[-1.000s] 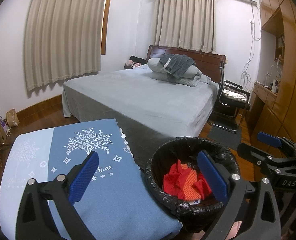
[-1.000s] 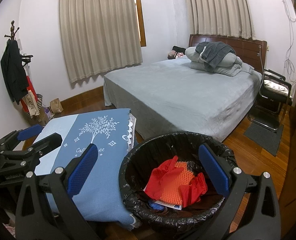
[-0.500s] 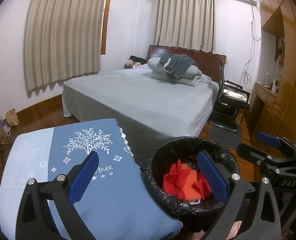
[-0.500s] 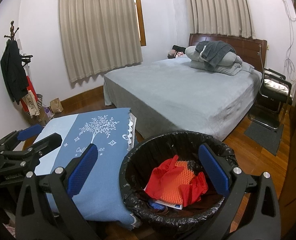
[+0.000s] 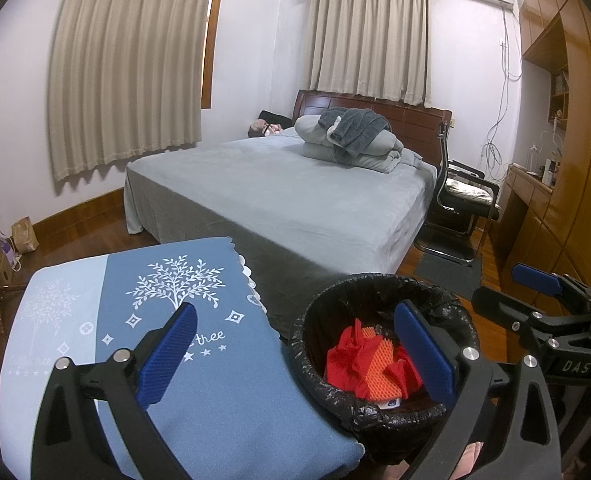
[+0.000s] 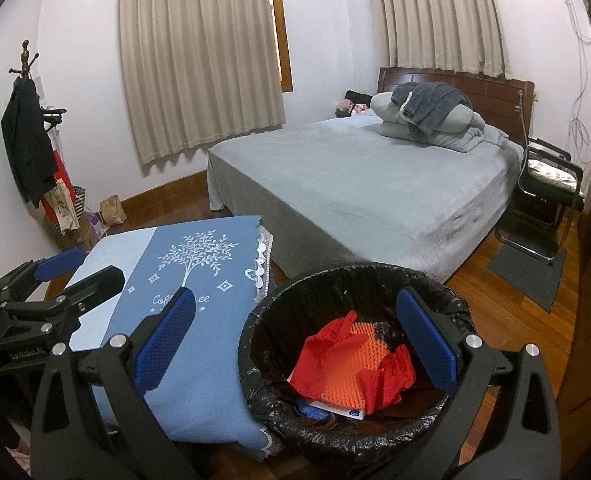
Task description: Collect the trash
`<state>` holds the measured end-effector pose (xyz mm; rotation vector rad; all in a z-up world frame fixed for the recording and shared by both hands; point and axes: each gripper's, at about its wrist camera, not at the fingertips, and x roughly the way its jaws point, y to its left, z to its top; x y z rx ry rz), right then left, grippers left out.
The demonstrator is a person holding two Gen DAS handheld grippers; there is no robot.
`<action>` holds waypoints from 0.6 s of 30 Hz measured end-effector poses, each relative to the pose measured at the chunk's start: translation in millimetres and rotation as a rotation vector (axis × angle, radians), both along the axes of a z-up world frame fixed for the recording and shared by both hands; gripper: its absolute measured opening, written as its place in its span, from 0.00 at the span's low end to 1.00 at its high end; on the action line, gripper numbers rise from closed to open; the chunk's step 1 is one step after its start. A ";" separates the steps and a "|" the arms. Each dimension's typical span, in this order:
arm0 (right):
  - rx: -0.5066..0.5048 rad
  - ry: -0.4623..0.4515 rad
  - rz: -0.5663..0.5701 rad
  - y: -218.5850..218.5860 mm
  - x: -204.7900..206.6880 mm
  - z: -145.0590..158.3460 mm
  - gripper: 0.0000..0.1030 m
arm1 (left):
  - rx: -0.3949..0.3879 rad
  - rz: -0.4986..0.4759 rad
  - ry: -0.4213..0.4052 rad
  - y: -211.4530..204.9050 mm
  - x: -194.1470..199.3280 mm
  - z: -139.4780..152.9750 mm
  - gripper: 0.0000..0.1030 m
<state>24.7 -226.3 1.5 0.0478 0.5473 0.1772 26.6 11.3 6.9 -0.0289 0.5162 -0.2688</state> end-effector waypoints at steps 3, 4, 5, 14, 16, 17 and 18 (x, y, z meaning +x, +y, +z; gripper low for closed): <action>0.001 0.001 0.000 0.1 -0.2 0.2 0.95 | 0.000 0.000 0.000 0.1 -0.1 0.0 0.94; 0.001 0.000 -0.001 -0.3 0.9 0.1 0.95 | 0.000 0.001 0.000 -0.1 -1.3 0.8 0.94; 0.001 0.001 -0.001 0.3 0.0 0.2 0.95 | 0.001 0.000 0.000 0.1 -0.8 0.5 0.94; 0.001 0.002 -0.001 0.1 1.0 0.4 0.95 | 0.000 -0.001 0.001 0.2 -0.8 0.4 0.94; 0.001 0.002 -0.001 0.6 0.4 0.5 0.95 | -0.002 -0.001 0.003 0.3 -0.3 0.1 0.94; 0.001 0.004 -0.001 0.9 0.1 0.6 0.95 | -0.004 0.001 0.005 0.3 -0.8 0.4 0.94; 0.001 0.002 -0.001 0.4 0.8 0.7 0.95 | -0.004 0.002 0.007 0.8 -0.8 0.4 0.94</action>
